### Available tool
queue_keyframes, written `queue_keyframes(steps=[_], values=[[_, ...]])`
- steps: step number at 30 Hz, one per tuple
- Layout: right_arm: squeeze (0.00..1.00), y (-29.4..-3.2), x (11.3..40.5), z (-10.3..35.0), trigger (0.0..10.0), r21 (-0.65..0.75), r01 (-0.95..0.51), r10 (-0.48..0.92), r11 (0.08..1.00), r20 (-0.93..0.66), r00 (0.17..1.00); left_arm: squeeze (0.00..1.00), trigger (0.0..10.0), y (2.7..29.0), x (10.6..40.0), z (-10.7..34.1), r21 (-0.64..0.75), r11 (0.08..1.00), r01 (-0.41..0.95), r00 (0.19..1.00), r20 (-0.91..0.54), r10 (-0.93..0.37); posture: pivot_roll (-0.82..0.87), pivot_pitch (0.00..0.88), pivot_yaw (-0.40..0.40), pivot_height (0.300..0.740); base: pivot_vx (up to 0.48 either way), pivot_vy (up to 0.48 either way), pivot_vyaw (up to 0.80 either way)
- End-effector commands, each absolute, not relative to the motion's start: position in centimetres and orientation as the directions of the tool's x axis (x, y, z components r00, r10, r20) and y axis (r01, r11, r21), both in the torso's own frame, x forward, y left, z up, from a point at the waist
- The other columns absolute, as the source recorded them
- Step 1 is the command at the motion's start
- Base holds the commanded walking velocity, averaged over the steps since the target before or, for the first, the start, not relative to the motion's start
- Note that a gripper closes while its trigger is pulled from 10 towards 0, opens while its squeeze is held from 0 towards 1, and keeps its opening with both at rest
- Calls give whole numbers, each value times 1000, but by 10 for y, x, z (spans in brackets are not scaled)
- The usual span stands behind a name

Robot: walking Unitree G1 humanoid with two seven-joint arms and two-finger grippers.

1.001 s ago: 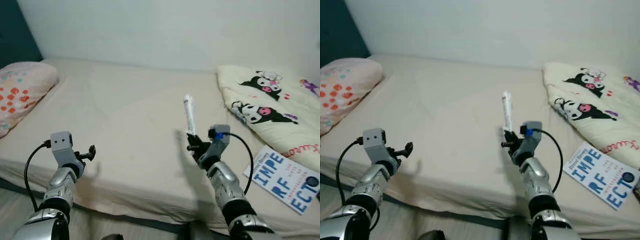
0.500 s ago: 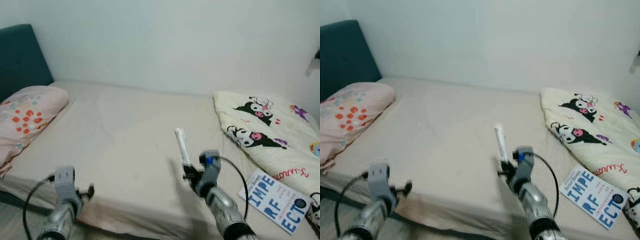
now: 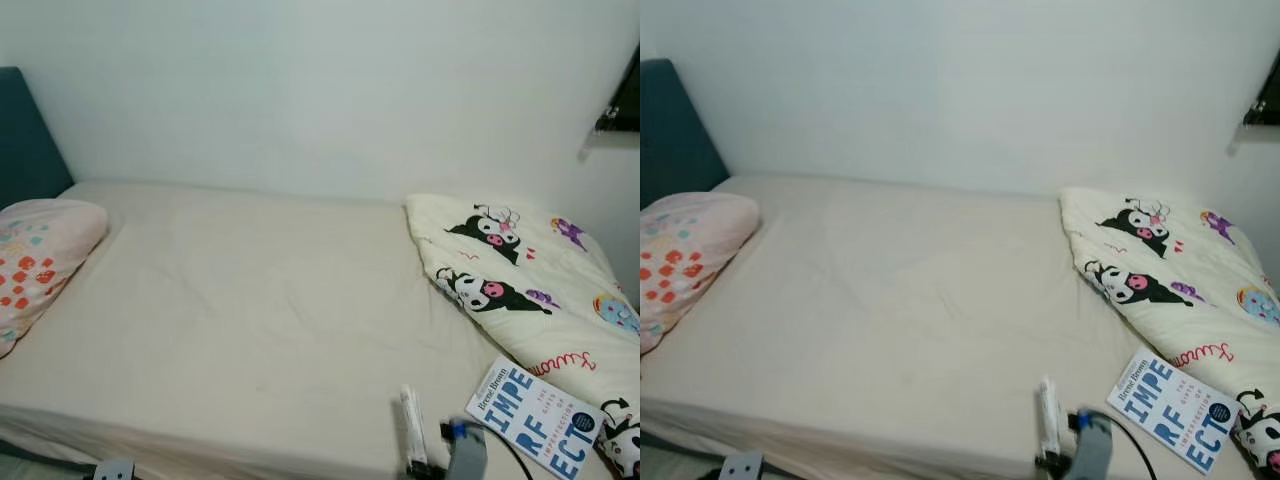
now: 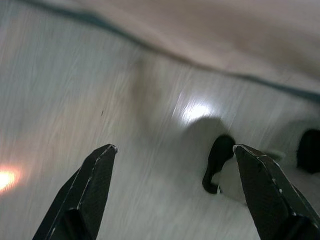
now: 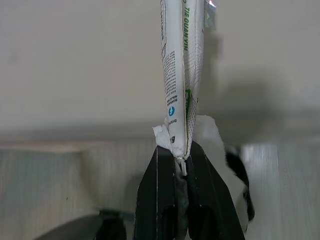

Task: Clean up the room

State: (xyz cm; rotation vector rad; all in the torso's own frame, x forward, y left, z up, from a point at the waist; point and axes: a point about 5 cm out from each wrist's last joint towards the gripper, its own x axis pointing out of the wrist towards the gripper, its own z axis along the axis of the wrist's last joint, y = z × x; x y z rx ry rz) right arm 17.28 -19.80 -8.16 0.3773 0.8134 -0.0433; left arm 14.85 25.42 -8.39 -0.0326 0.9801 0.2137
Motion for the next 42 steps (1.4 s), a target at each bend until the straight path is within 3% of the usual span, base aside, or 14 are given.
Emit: queue_keyframes(steps=[1, 5, 6, 7, 22, 31, 36, 39, 42], values=[[0, -197, 167, -85, 0, 316, 213, 96, 925, -735, 671, 0, 10000, 251, 152, -84, 73, 982, -176, 544, -824, 159, -19, 0, -21, 740, 0, 0, 0], [0, -197, 150, -93, 0, 292, 250, 81, 923, -784, 616, 0, 10000, 243, 162, -82, 75, 985, -154, 554, -819, 149, -18, 0, -14, 740, 0, 0, 0], [0, -196, 142, -97, 902, 273, 261, 74, 926, -809, 583, 0, 10000, 239, 167, -81, 76, 987, -143, 560, -816, 144, -16, 0, -13, 740, 0, 0, 0], [0, -196, 134, -100, 10000, 268, 278, 71, 922, -825, 561, 0, 10000, 238, 171, -80, 78, 988, -134, 565, -813, 141, -12, 0, -10, 740, 0, 0, 0], [0, -193, 134, -100, 10000, 254, 278, 56, 926, -822, 566, 0, 10000, 250, 169, -77, 82, 989, -125, 553, -822, 138, -23, 0, 23, 740, -154, 0, 573], [0, -193, 133, -100, 10000, 242, 262, 51, 934, -817, 575, 0, 10000, 252, 147, -85, 97, 989, -109, 511, -848, 139, -36, 0, 30, 740, 0, 0, 748], [0, -195, 150, -93, 10000, 246, 233, 50, 941, -780, 624, 0, 10000, 244, 148, -88, 89, 990, -108, 512, -848, 133, -33, 0, 28, 740, 0, 0, 739], [0, -195, 191, -74, 10000, 224, 113, 78, 968, -696, 714, 0, 10000, 234, 161, -85, 73, 991, -113, 532, -838, 122, -32, 0, 25, 740, 0, 0, 733], [0, -194, 196, -71, 10000, 221, 100, 82, 970, -687, 722, 0, 10000, 234, 162, -85, 72, 991, -114, 534, -837, 122, -32, 0, 25, 740, 0, 0, 731]])
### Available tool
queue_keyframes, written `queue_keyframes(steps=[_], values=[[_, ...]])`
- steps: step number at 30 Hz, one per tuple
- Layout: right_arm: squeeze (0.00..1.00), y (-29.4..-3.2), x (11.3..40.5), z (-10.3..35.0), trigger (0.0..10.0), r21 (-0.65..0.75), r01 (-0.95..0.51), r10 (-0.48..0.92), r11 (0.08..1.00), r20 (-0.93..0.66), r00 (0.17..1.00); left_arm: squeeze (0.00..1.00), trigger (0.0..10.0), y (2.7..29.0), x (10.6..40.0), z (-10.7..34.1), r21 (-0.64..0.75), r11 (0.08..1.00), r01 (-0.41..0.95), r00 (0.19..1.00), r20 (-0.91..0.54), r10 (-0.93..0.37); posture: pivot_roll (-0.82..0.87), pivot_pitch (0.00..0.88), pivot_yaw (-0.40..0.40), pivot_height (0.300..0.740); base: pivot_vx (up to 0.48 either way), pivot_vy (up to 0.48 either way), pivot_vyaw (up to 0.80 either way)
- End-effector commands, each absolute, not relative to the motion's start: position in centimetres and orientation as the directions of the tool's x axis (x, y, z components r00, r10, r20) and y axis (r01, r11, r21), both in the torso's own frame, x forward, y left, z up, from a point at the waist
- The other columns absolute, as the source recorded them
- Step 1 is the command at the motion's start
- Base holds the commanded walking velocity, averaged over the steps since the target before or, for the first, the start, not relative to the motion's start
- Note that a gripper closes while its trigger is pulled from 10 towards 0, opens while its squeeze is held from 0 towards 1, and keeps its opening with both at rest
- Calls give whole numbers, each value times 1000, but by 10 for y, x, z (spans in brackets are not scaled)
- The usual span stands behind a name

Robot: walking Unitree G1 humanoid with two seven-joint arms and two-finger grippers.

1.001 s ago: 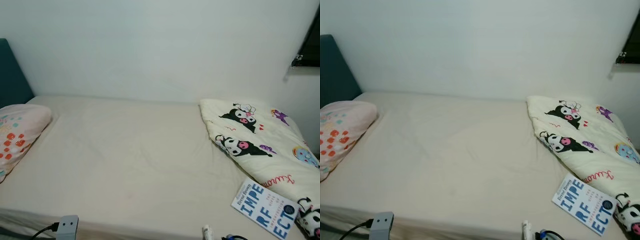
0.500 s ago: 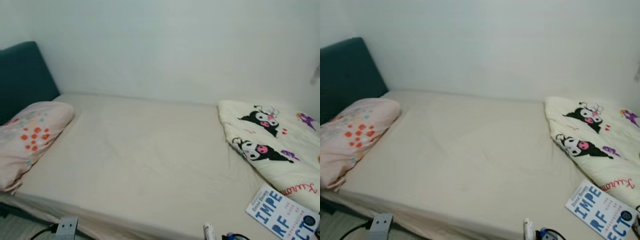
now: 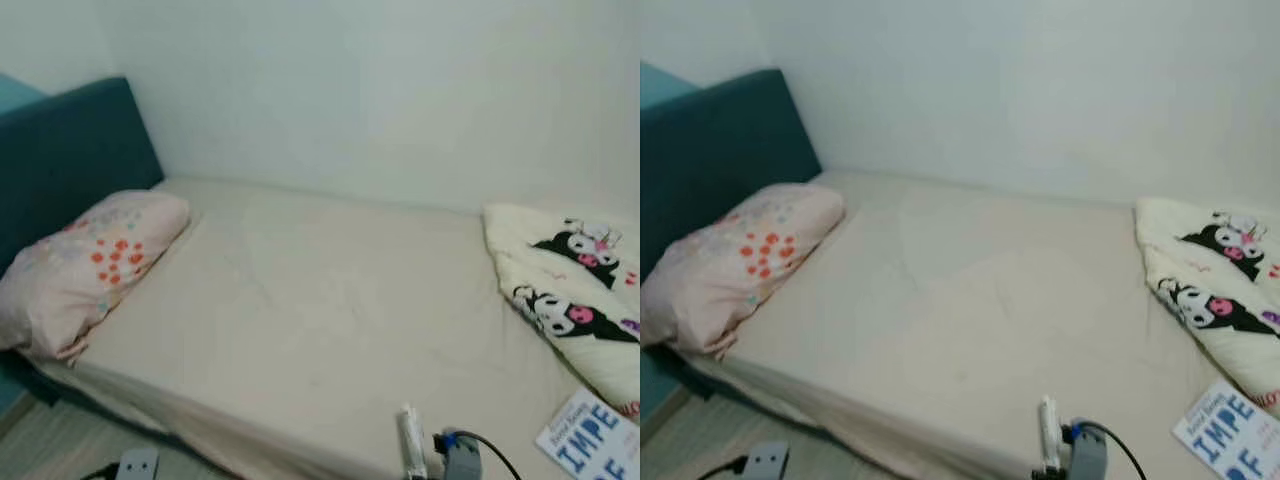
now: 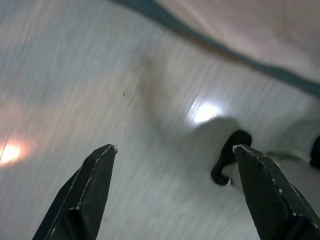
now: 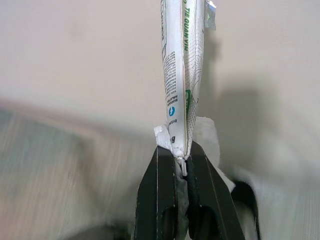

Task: Clean up the room

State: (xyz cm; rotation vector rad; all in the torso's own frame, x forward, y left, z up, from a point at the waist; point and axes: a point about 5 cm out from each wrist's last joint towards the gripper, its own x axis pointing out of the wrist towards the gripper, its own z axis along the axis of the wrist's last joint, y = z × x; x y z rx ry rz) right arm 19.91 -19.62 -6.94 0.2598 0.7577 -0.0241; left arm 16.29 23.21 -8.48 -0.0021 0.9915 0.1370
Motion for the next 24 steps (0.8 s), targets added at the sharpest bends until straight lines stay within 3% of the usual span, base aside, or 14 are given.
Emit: queue_keyframes(steps=[1, 4, 10, 24], values=[[0, -192, 207, -65, 10000, 216, 68, 95, 974, -663, 743, 0, 10000, 231, 162, -86, 65, 991, -118, 529, -840, 118, -26, 0, 22, 740, 0, 0, 731], [0, -191, 214, -61, 10000, 212, 48, 103, 976, -647, 756, 0, 10000, 229, 161, -87, 60, 991, -121, 525, -843, 115, -26, 0, 22, 740, 0, 0, 731], [0, -182, 228, -53, 10000, 190, -35, 148, 981, -623, 768, 0, 10000, 219, 155, -91, 47, 990, -130, 507, -855, 107, -19, 0, 6, 740, -420, 0, 731], [0, -189, 192, -75, 10000, 184, 16, 125, 983, -725, 677, 0, 10000, 196, 171, -89, 48, 995, -85, 518, -851, 85, -17, 0, -10, 740, 0, 0, 730]])
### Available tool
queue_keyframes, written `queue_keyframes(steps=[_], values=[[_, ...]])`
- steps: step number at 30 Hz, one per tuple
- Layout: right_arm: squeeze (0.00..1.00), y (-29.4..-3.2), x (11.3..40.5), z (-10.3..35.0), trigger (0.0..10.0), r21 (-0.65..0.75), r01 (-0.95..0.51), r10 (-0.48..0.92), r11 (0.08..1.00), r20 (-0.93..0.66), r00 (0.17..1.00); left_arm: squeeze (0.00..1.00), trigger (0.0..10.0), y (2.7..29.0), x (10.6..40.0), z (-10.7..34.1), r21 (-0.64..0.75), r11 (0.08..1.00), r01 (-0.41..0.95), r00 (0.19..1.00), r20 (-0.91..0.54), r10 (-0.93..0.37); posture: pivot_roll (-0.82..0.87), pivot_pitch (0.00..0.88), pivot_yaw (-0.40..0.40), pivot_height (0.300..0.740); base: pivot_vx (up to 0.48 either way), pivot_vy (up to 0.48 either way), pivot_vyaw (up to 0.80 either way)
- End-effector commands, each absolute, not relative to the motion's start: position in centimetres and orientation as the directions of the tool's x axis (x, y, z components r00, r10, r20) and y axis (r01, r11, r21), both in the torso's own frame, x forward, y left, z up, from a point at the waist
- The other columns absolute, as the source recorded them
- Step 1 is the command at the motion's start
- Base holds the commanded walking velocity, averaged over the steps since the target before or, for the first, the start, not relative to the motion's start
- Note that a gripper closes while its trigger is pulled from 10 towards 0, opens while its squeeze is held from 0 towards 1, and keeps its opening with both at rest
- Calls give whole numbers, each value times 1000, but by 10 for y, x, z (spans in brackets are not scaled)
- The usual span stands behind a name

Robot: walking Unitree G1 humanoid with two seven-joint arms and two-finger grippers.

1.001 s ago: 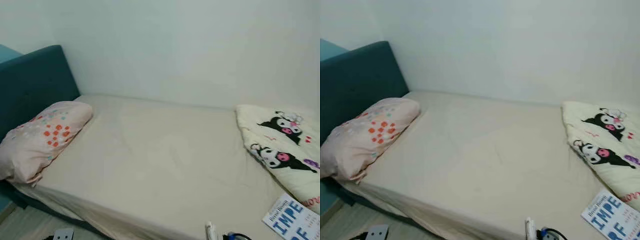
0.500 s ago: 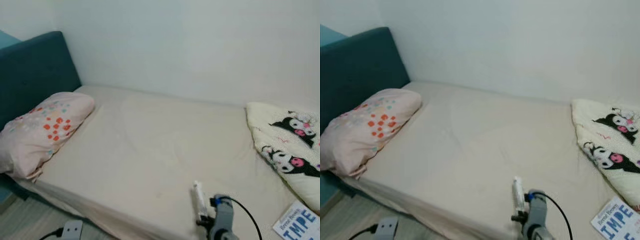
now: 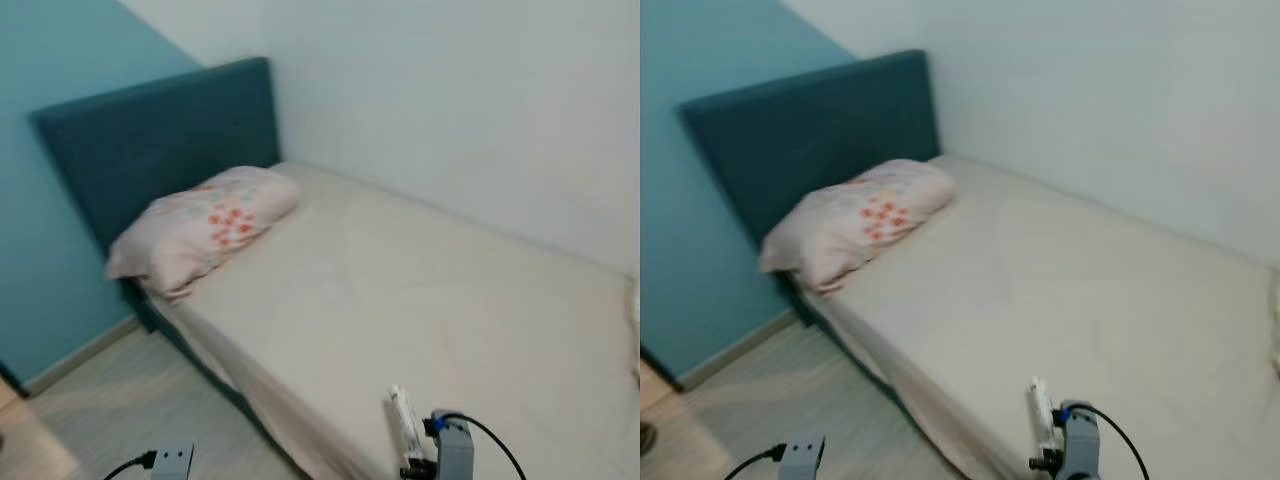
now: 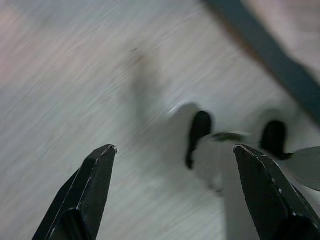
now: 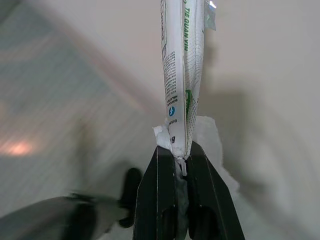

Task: Clean up the room

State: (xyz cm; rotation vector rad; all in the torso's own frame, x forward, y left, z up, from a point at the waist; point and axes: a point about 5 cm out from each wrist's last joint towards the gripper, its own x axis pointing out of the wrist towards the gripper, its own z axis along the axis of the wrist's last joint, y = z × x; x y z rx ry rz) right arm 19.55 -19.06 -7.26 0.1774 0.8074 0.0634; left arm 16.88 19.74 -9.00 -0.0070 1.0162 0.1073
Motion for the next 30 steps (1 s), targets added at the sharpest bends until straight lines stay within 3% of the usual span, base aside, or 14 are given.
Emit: queue_keyframes(steps=[1, 3, 10, 18, 21, 30], values=[[0, -189, 192, -75, 10000, 184, 16, 125, 983, -725, 677, 0, 10000, 196, 171, -89, 48, 995, -85, 518, -851, 85, -17, 0, -10, 740, 0, 0, 731], [0, -190, 178, -82, 10000, 184, 40, 117, 982, -759, 640, 0, 10000, 177, 187, -85, 35, 997, -69, 532, -844, 67, -17, 0, -10, 740, 0, 0, 731], [0, -187, 162, -90, 10000, 183, 55, 115, 982, -793, 598, 0, 10000, 168, 194, -82, 29, 998, -58, 537, -842, 56, -22, 0, -8, 740, 0, 0, 731], [0, -185, 145, -97, 10000, 188, 69, 118, 980, -821, 558, 0, 10000, 174, 185, -86, 93, 996, -8, 510, -856, 84, -22, 0, -12, 740, 0, 0, 727], [0, -187, 146, -97, 10000, 186, 70, 116, 980, -822, 558, 0, 10000, 172, 181, -89, 108, 994, 15, 482, -872, 88, -19, 0, -17, 740, 0, 0, 725], [0, -197, 159, -90, 10000, 163, 57, 100, 985, -806, 584, 0, 10000, 170, 180, -89, 119, 993, -16, 494, -862, 111, -27, 0, -35, 740, 0, 0, 719]])
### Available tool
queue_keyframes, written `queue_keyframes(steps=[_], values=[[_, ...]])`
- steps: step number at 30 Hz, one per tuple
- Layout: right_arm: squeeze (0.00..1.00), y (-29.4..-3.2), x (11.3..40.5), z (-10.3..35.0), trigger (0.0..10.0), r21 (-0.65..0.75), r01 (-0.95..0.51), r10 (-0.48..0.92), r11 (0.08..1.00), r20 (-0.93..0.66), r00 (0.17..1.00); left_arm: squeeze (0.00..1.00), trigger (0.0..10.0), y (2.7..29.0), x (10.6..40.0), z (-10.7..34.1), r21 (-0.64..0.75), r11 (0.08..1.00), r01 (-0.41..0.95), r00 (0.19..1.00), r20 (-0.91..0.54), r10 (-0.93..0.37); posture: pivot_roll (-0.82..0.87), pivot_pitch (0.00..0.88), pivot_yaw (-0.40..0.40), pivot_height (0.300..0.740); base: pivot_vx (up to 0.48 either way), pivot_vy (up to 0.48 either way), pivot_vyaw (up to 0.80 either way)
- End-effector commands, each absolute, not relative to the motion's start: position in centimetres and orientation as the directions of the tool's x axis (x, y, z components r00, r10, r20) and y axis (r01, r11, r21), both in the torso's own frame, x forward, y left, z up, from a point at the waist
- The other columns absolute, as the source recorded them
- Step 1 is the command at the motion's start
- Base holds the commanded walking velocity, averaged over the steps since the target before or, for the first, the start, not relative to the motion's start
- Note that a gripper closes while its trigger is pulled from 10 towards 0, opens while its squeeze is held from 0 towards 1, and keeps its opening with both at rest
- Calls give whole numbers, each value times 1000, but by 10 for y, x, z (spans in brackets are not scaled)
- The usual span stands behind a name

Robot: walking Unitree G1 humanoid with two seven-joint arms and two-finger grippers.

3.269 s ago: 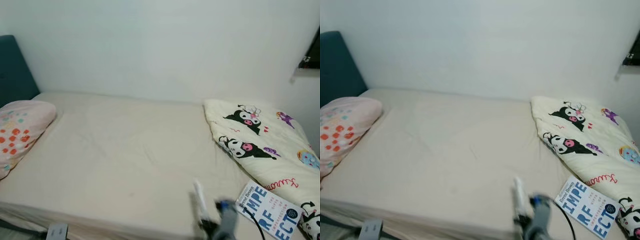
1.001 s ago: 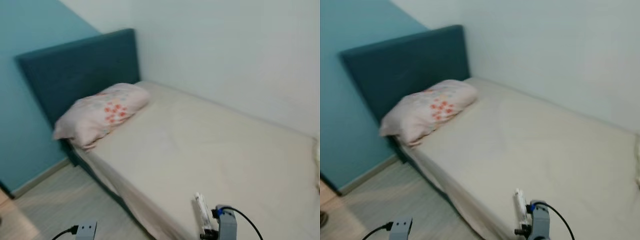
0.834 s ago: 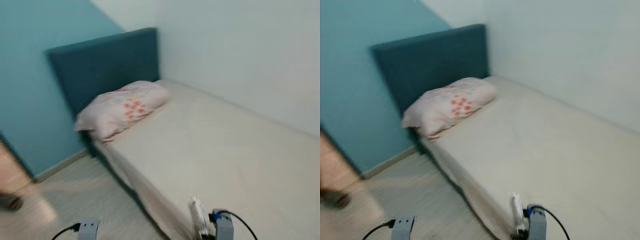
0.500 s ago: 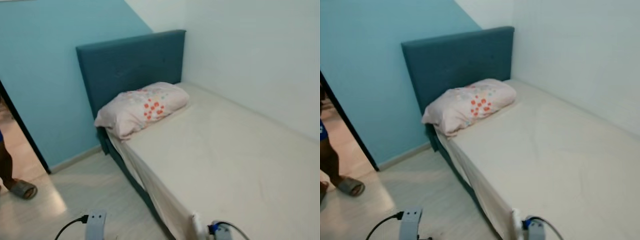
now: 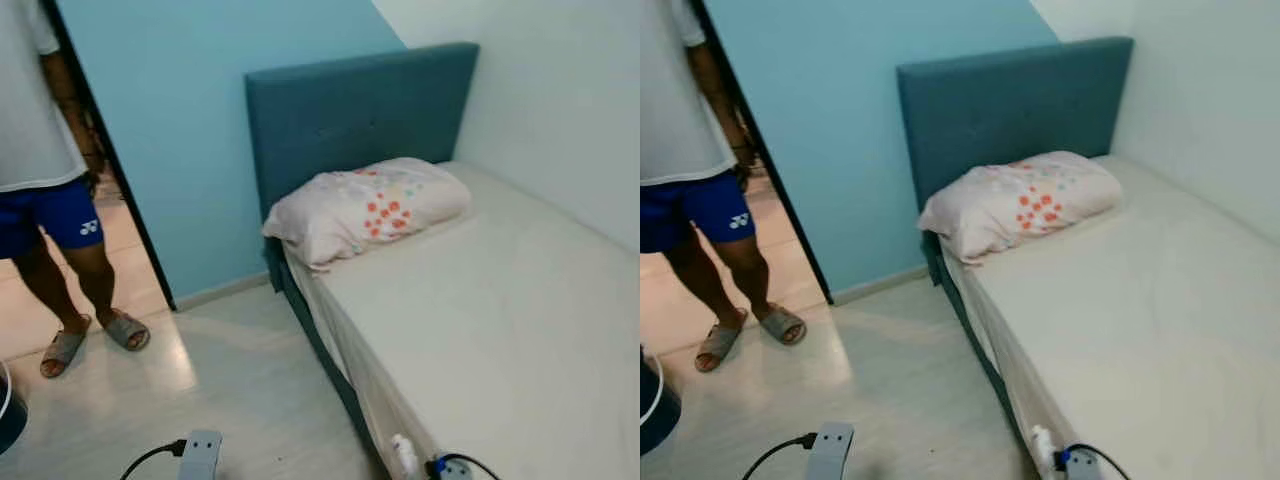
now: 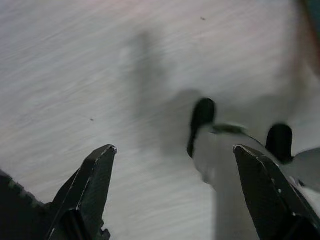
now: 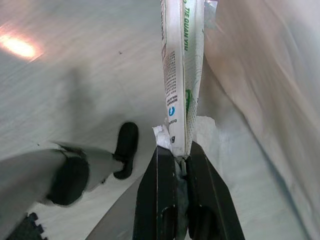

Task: Clean up the room

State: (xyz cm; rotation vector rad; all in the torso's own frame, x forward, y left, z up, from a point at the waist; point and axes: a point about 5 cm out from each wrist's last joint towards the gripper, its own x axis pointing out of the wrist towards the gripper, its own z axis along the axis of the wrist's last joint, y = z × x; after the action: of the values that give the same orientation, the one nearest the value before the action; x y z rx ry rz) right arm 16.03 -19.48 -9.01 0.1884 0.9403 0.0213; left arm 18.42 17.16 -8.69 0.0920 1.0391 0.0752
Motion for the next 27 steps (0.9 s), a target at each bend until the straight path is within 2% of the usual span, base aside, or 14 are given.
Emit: queue_keyframes(steps=[1, 10, 13, 22, 23, 24, 26, 27], values=[[0, -197, 159, -90, 10000, 163, 57, 100, 985, -806, 584, 0, 10000, 170, 180, -89, 119, 993, -16, 494, -862, 111, -27, 0, -35, 740, 0, 0, 719], [0, -203, 157, -90, 10000, 145, 48, 91, 988, -812, 577, 0, 10000, 175, 175, -91, 104, 993, -63, 501, -857, 121, -40, 0, -46, 740, 0, 0, 719], [0, -206, 165, -87, 10000, 141, 64, 75, 988, -801, 594, 0, 10000, 176, 180, -88, 98, 995, -32, 508, -855, 100, -44, 0, -40, 740, 0, 0, 719], [0, -214, 181, -79, 10000, 100, 98, 19, 990, -790, 612, 0, 10000, 174, 199, -79, 21, 998, -58, 563, -825, 50, -4, 0, -34, 740, 0, 0, 675], [0, -217, 184, -77, 10000, 69, 97, -5, 993, -792, 610, 0, 10000, 185, 197, -78, 16, 998, -65, 577, -815, 51, 13, 0, -58, 740, 0, 0, 0], [0, -217, 184, -77, 10000, 69, 97, -5, 993, -792, 610, 0, 10000, 185, 197, -78, 16, 998, -65, 577, -815, 51, 13, 0, -58, 740, 0, 0, 0], [0, -221, 185, -76, 10000, 22, 82, -31, 996, -802, 596, 0, 10000, 208, 187, -79, 10, 996, -94, 587, -807, 64, 24, 0, -80, 740, 0, 0, 0], [0, -221, 185, -76, 10000, 22, 82, -31, 996, -802, 596, 0, 10000, 208, 187, -79, 10, 996, -94, 587, -807, 64, 24, 0, -80, 740, 0, 0, 0]])
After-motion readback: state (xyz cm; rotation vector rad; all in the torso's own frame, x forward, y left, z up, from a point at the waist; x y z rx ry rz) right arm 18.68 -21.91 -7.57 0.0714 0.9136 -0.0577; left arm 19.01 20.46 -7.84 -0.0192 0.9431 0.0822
